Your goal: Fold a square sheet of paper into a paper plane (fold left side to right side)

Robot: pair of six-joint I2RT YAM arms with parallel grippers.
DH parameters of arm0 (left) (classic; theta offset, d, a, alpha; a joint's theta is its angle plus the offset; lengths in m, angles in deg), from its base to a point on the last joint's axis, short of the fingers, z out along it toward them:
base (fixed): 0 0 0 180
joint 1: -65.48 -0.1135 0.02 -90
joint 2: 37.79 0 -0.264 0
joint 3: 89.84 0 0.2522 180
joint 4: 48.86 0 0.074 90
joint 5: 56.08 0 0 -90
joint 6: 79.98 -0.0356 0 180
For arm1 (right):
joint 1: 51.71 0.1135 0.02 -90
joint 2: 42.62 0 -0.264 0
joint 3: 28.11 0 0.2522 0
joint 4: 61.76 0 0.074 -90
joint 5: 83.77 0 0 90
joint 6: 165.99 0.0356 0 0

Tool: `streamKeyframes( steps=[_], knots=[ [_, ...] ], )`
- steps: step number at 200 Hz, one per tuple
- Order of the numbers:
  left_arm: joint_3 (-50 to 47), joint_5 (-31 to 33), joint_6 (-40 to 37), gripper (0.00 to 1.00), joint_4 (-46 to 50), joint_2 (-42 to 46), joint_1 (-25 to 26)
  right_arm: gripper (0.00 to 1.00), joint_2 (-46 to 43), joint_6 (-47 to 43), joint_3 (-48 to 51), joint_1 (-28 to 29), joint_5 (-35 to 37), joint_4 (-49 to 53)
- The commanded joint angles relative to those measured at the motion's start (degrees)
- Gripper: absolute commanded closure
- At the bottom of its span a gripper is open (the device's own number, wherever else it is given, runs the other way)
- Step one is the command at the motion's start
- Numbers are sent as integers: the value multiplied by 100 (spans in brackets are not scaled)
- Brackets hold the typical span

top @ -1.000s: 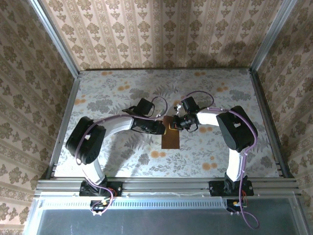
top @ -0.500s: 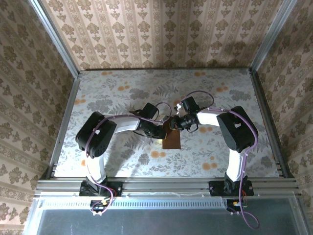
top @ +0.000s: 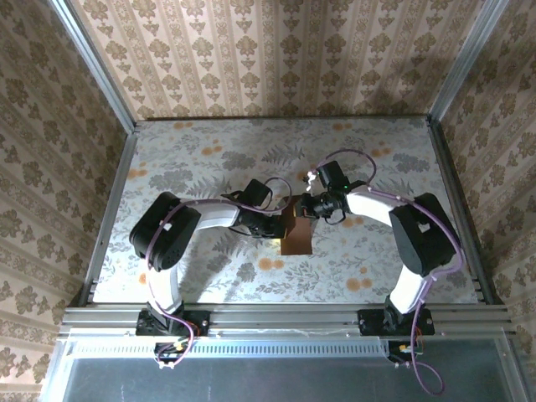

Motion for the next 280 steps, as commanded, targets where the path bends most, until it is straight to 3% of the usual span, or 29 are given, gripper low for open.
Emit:
streamKeyframes(
  steps=[1,50,91,200,280],
  knots=[
    [-203,348,153,100,242,-59,68,100,-319,200,330,-2,-180,200],
    [-118,313,180,100,212,-115,71,100,-537,680,1141,204,-647,-442],
    [-35,260,195,100,184,-134,67,100,-396,753,1463,253,-633,-665],
    [312,-586,259,100,-458,57,18,100,113,286,1553,254,541,327],
    [582,-710,-23,100,-544,-384,-36,100,251,176,1458,261,873,598]
  ],
)
